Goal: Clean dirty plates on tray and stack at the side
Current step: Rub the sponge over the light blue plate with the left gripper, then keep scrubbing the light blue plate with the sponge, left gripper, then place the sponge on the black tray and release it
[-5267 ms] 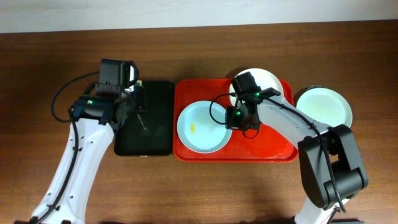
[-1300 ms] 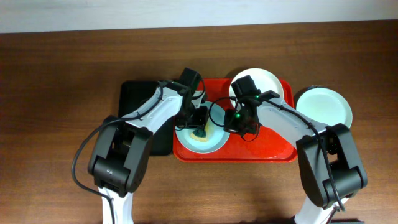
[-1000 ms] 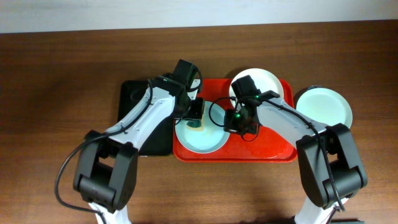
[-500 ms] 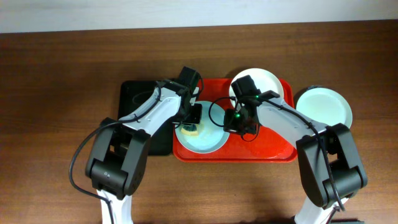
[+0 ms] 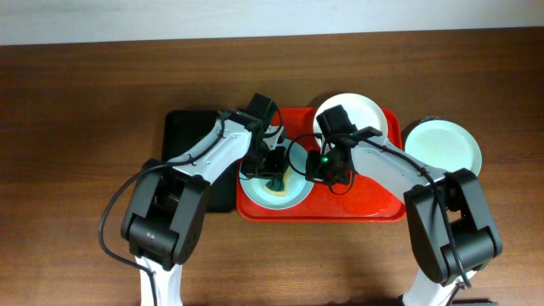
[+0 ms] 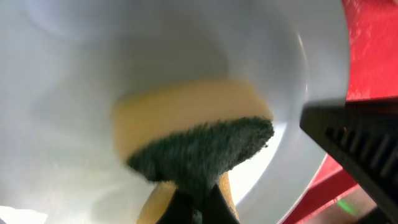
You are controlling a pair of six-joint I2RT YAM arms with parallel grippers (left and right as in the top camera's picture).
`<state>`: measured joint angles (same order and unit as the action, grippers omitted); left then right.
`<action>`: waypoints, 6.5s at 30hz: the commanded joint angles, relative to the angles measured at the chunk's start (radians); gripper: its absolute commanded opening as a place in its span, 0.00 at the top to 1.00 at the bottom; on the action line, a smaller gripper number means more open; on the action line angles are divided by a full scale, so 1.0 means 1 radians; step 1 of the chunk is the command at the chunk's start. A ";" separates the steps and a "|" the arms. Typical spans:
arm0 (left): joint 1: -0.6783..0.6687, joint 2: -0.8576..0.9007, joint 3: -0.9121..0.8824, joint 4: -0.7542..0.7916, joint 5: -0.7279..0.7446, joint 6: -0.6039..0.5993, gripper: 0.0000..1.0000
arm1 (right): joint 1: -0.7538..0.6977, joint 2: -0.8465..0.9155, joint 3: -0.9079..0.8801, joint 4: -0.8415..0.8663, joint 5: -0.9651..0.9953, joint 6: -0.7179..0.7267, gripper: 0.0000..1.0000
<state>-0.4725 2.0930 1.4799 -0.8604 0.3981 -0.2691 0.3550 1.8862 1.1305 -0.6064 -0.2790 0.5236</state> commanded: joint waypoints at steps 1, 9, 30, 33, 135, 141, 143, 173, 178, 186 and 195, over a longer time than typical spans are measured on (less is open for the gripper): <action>0.031 -0.084 0.103 -0.047 -0.067 0.017 1.00 | 0.007 0.018 -0.025 -0.006 0.002 0.005 0.96; 0.012 -0.182 0.106 -0.050 -0.246 0.016 1.00 | 0.007 0.018 -0.025 -0.005 0.002 0.006 0.96; -0.019 -0.004 -0.026 0.034 -0.264 -0.063 1.00 | 0.007 0.018 -0.025 -0.005 0.002 0.005 0.96; -0.018 -0.002 -0.026 0.037 -0.095 -0.003 1.00 | 0.007 0.018 -0.025 -0.005 0.002 0.005 0.96; -0.032 -0.139 -0.210 0.167 -0.360 -0.131 1.00 | 0.007 0.018 -0.026 0.012 0.002 0.005 0.96; -0.032 -0.072 -0.209 0.173 -0.074 -0.122 1.00 | 0.007 0.018 -0.026 0.012 0.002 0.005 0.95; -0.032 -0.074 -0.206 0.185 0.003 -0.101 1.00 | 0.007 0.018 -0.026 0.012 0.002 0.005 0.96; 0.256 -0.406 -0.179 -0.111 -0.498 -0.097 1.00 | 0.007 0.018 -0.026 -0.006 0.002 0.005 0.95; 0.257 -0.405 -0.266 -0.066 -0.539 -0.097 1.00 | 0.007 0.018 -0.026 -0.006 0.002 0.005 0.95; 0.257 -0.405 -0.531 0.208 -0.553 -0.097 1.00 | 0.007 0.018 -0.026 -0.006 0.002 0.005 0.95; 0.257 -0.418 -0.535 0.209 -0.549 -0.097 0.80 | 0.007 0.018 -0.026 -0.007 0.002 0.005 0.88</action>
<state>-0.2165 1.6913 0.9154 -0.5968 -0.1501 -0.3805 0.3550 1.8862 1.1225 -0.6018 -0.2825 0.5232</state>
